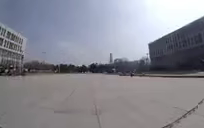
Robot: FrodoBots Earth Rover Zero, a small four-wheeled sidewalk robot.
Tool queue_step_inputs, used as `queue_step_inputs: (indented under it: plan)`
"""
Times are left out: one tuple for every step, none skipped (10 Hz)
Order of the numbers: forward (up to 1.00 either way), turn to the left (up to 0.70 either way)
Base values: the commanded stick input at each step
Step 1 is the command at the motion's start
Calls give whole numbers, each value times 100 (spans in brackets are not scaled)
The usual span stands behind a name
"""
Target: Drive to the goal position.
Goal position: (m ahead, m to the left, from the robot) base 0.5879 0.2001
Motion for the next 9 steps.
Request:
queue_step_inputs:
  plan:
    - [79,0]
    - [56,0]
    - [34,0]
    - [12,0]
    - [0,0]
    - [0,0]
    - [0,0]
    - [0,0]
    - [0,0]
